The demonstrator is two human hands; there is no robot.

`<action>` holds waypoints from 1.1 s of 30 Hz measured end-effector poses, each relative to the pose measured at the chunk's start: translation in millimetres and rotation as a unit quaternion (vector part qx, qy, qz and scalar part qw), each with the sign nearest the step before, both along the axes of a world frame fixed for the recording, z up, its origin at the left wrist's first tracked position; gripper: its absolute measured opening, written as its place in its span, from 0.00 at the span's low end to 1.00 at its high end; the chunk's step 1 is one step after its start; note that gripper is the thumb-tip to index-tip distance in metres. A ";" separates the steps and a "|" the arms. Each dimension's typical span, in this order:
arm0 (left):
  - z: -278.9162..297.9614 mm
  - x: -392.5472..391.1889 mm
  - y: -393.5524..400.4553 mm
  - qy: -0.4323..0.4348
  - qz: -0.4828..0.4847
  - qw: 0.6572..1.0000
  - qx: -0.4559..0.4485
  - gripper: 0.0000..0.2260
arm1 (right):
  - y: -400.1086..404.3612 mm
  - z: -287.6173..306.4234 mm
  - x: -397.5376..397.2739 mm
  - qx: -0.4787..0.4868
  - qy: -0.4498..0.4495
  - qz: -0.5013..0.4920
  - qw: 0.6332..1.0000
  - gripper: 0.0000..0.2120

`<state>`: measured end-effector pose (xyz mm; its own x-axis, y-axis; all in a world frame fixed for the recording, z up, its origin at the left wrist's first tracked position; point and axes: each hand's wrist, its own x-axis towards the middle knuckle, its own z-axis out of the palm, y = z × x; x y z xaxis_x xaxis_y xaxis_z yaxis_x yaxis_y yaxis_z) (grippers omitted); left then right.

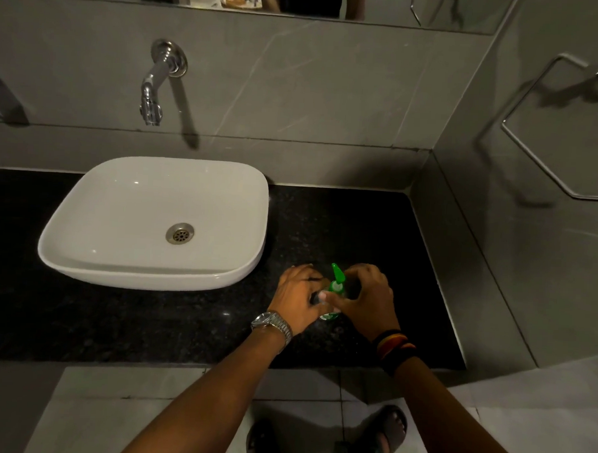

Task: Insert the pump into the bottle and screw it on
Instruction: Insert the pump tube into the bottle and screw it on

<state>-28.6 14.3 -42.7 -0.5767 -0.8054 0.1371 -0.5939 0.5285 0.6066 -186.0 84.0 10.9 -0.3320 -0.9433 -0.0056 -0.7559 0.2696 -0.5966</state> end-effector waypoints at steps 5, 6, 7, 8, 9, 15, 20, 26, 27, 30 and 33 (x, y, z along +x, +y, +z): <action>0.0 -0.1 -0.2 -0.010 -0.004 1.000 0.001 0.27 | -1.4 -4.5 -8.1 -0.014 -0.024 0.033 0.999 0.17; 0.6 -0.5 -0.1 -0.010 -0.006 1.000 0.001 0.27 | -2.5 -3.6 -6.0 -0.017 -0.014 0.013 1.000 0.18; 1.2 -0.6 0.0 -0.010 -0.006 1.000 0.003 0.27 | -3.5 -2.6 -3.0 -0.022 -0.005 -0.009 1.000 0.19; 1.8 -0.3 0.1 -0.006 -0.004 1.000 0.005 0.26 | -3.3 -0.4 0.8 -0.023 0.002 -0.027 0.999 0.20; 2.3 -0.2 0.2 -0.001 -0.002 1.000 0.006 0.25 | -2.9 -0.4 3.0 -0.024 0.006 -0.036 0.999 0.22; 1.1 0.0 0.0 -0.007 -0.003 1.000 -0.003 0.23 | 1.4 -6.5 -9.6 -0.024 -0.065 0.043 0.997 0.19; 1.9 0.3 0.3 0.015 -0.005 1.000 -0.009 0.28 | -5.4 -2.5 -0.5 -0.027 -0.043 -0.016 0.999 0.18; 0.1 0.3 0.7 0.012 0.000 1.000 -0.001 0.28 | -1.8 -6.3 -9.7 -0.011 -0.115 0.053 0.992 0.19; -0.8 0.3 0.4 0.014 0.001 1.000 -0.003 0.27 | -1.8 -6.0 -10.4 -0.016 -0.112 0.056 0.992 0.17; -2.7 0.0 0.1 0.025 0.005 1.000 -0.009 0.27 | -0.8 -8.5 -5.8 -0.042 -0.084 0.044 0.995 0.12; -6.5 -0.8 0.5 0.028 0.010 0.999 -0.031 0.24 | 5.1 -14.9 3.2 -0.084 -0.057 0.017 0.995 0.09</action>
<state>-29.4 14.8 -49.3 -0.5504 -0.8060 0.2180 -0.5709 0.5538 0.6061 -182.8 89.1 -4.0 -0.3055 -0.9451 0.1164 -0.6872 0.1341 -0.7140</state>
